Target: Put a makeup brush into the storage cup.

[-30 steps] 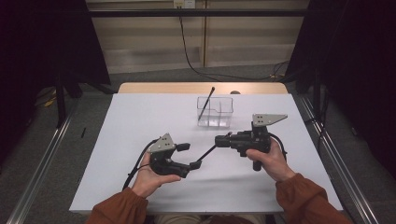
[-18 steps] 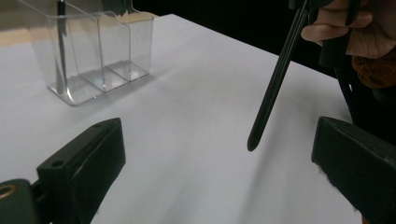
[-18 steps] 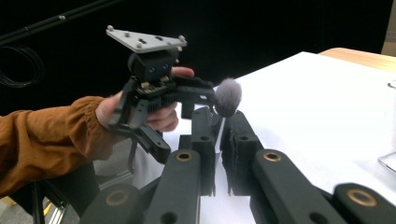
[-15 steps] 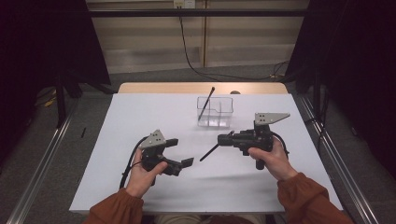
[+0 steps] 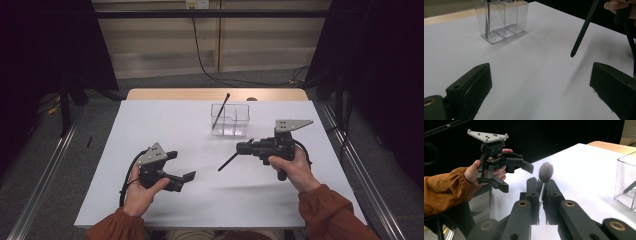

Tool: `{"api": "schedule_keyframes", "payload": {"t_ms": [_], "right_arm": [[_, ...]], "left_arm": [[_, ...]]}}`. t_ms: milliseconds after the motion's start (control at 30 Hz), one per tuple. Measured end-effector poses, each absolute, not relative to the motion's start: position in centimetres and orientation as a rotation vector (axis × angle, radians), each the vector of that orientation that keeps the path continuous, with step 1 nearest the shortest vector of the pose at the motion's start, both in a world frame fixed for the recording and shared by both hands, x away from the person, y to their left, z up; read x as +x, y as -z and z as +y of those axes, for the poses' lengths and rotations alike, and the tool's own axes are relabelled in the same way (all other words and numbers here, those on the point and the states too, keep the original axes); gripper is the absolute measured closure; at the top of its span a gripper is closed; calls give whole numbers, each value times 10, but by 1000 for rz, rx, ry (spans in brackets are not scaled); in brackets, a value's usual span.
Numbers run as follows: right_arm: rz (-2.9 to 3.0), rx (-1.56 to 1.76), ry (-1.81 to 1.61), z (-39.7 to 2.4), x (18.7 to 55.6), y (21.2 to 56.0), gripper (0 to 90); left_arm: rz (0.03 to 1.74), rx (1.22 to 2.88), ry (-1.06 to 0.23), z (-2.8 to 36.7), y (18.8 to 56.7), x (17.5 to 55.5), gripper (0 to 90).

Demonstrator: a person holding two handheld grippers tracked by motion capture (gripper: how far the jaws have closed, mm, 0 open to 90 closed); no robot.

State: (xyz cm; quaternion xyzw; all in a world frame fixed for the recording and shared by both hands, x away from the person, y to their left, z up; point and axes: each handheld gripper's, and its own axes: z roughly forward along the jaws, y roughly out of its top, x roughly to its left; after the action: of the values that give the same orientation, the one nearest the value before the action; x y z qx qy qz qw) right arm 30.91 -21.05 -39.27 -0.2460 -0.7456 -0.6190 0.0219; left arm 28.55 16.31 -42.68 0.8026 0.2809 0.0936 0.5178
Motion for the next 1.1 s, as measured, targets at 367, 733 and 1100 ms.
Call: {"api": "schedule_keyframes", "payload": {"t_ms": [367, 733, 1100], "right_arm": [[-2359, -801, 1904, -216, 314, 389, 841], [-2434, -814, 1916, -216, 331, 365, 840], [-2447, -887, 1940, -220, 350, 354, 841]], "left_arm": [[731, 1914, -306, 192, 427, 267, 46], [755, 1888, -352, 215, 435, 254, 37], [839, 1780, -386, 237, 440, 250, 27]]}}
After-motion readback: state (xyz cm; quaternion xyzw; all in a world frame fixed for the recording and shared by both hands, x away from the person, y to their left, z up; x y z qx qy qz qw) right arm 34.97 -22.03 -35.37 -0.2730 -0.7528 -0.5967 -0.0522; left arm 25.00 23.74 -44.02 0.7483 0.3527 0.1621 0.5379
